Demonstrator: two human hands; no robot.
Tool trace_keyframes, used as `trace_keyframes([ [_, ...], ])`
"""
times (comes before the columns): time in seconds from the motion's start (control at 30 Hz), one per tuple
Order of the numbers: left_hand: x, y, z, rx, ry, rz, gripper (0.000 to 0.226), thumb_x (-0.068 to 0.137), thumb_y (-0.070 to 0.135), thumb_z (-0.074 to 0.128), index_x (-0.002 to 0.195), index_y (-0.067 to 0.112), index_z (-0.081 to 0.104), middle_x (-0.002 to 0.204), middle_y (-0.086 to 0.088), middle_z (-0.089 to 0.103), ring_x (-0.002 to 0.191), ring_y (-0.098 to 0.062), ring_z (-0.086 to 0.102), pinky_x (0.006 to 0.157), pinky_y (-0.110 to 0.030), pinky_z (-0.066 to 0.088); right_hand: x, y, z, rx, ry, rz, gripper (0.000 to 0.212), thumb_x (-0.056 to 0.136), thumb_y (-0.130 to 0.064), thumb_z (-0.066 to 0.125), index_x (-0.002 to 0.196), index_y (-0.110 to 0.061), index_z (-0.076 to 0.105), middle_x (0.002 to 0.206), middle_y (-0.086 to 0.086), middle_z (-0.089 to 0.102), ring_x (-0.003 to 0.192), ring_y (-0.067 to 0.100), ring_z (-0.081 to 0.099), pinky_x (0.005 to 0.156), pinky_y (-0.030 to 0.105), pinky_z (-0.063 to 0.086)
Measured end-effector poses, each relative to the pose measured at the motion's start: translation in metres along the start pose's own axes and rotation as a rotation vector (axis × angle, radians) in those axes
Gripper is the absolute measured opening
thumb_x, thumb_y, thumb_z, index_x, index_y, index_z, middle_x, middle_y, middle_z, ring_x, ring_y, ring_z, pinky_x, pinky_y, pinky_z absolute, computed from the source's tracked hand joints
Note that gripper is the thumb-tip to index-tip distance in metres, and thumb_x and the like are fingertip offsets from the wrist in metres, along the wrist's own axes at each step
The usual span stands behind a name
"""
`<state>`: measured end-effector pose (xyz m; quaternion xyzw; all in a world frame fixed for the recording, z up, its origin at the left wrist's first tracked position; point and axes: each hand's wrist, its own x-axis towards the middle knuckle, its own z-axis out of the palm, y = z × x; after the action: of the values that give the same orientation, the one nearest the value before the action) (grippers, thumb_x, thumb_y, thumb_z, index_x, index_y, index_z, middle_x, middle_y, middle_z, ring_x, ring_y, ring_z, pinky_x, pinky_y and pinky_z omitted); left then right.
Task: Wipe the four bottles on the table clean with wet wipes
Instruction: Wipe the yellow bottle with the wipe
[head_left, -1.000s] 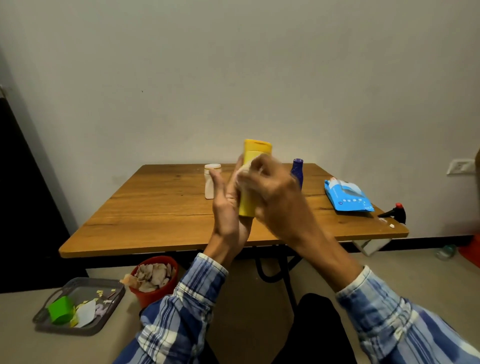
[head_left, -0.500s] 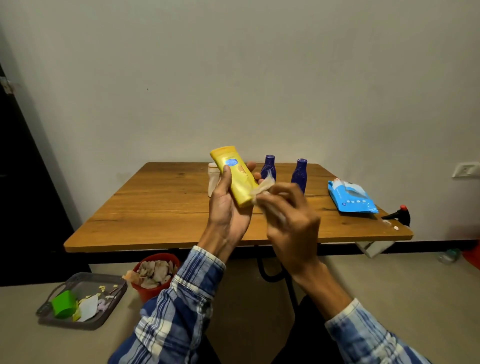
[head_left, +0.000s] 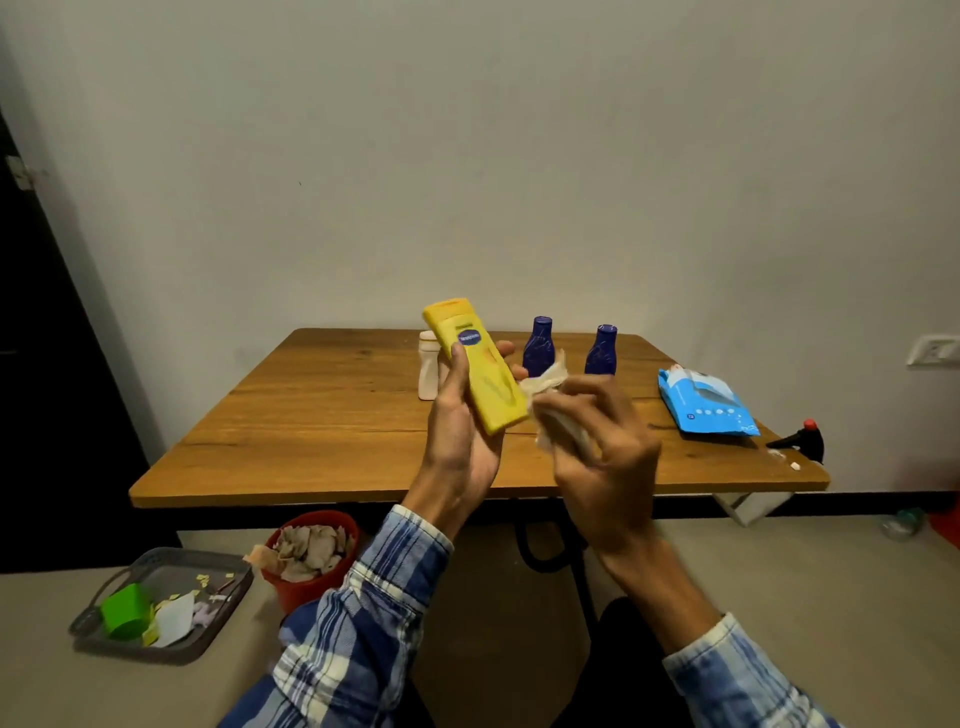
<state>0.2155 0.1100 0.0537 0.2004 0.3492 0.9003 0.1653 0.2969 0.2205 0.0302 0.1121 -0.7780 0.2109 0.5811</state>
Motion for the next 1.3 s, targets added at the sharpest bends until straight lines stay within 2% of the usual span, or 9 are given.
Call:
trace_keyframes([
  [0.1,-0.005,-0.009,0.0,0.169,-0.061,0.031,0.058,0.105,0.055,0.028,0.117,0.013,0.065,0.104,-0.011,0.068,0.094,-0.025,0.062,0.089,-0.041,0.051,0.009,-0.004,-0.008,0.06,-0.015,0.009,0.02,0.086,-0.008,0.071,0.105,-0.003,0.074,0.111,0.014,0.066,0.106,0.008,0.06,0.084,0.015,0.054],
  [0.2,-0.009,-0.016,0.002,0.239,-0.119,0.008,0.052,0.107,0.047,0.032,0.139,0.013,0.054,0.112,-0.009,0.07,0.103,-0.022,0.068,0.086,-0.034,0.058,0.013,-0.011,-0.001,0.027,-0.146,-0.099,0.022,0.092,-0.013,0.063,0.11,-0.003,0.073,0.115,0.015,0.065,0.108,0.023,0.066,0.083,0.028,0.059],
  [0.37,-0.013,-0.02,0.003,0.354,-0.229,0.06,0.047,0.107,0.037,0.038,0.153,0.04,0.032,0.147,0.001,0.056,0.133,-0.018,0.056,0.111,-0.048,0.045,0.054,-0.008,-0.011,-0.034,-0.063,-0.062,0.027,0.091,-0.01,0.066,0.117,-0.003,0.071,0.117,0.016,0.06,0.102,0.021,0.062,0.081,0.021,0.056],
  [0.53,-0.007,-0.01,-0.001,0.151,-0.168,0.051,0.042,0.107,0.033,0.038,0.148,0.023,0.044,0.121,-0.01,0.069,0.103,-0.02,0.071,0.085,-0.033,0.059,0.029,-0.015,0.001,-0.15,-0.224,-0.167,0.025,0.089,-0.008,0.071,0.114,-0.005,0.067,0.118,0.016,0.057,0.101,0.023,0.059,0.078,0.027,0.058],
  [0.6,-0.006,-0.002,-0.002,0.126,-0.146,0.035,0.047,0.106,0.047,0.035,0.138,0.017,0.053,0.099,-0.007,0.063,0.078,-0.014,0.063,0.068,-0.026,0.055,-0.001,-0.015,0.002,-0.123,-0.3,-0.163,0.028,0.087,-0.003,0.07,0.115,-0.006,0.068,0.118,0.014,0.058,0.1,0.022,0.06,0.076,0.029,0.058],
  [0.7,-0.005,0.003,-0.001,0.143,-0.173,0.041,0.057,0.099,0.056,0.039,0.146,0.023,0.048,0.092,-0.003,0.057,0.069,-0.012,0.05,0.06,-0.025,0.048,-0.019,-0.013,0.001,-0.109,-0.343,-0.167,0.027,0.084,-0.001,0.07,0.11,-0.007,0.071,0.115,0.012,0.061,0.099,0.022,0.061,0.076,0.03,0.057],
  [0.93,-0.006,-0.002,-0.002,0.174,-0.155,0.006,0.052,0.098,0.051,0.043,0.128,0.012,0.06,0.108,-0.013,0.069,0.093,-0.024,0.071,0.081,-0.039,0.061,0.016,-0.007,-0.005,0.076,-0.19,0.052,0.029,0.084,-0.001,0.073,0.112,-0.007,0.073,0.113,0.008,0.061,0.1,0.009,0.059,0.081,0.012,0.053],
  [1.1,-0.008,-0.005,0.002,0.29,-0.154,0.068,0.053,0.11,0.036,0.027,0.1,0.033,0.079,0.104,-0.003,0.077,0.096,-0.018,0.073,0.086,-0.041,0.059,0.055,-0.005,-0.013,0.102,-0.083,0.047,0.028,0.086,0.001,0.072,0.112,-0.008,0.075,0.111,0.007,0.061,0.098,0.009,0.06,0.077,0.011,0.054],
  [1.3,-0.004,-0.001,-0.005,0.334,-0.143,0.156,0.045,0.104,0.043,0.034,0.118,0.014,0.066,0.105,-0.01,0.075,0.094,-0.024,0.073,0.08,-0.041,0.061,0.051,-0.011,-0.009,0.028,-0.116,-0.047,0.02,0.085,-0.004,0.072,0.105,-0.008,0.075,0.109,0.008,0.059,0.093,0.011,0.059,0.073,0.014,0.053],
])
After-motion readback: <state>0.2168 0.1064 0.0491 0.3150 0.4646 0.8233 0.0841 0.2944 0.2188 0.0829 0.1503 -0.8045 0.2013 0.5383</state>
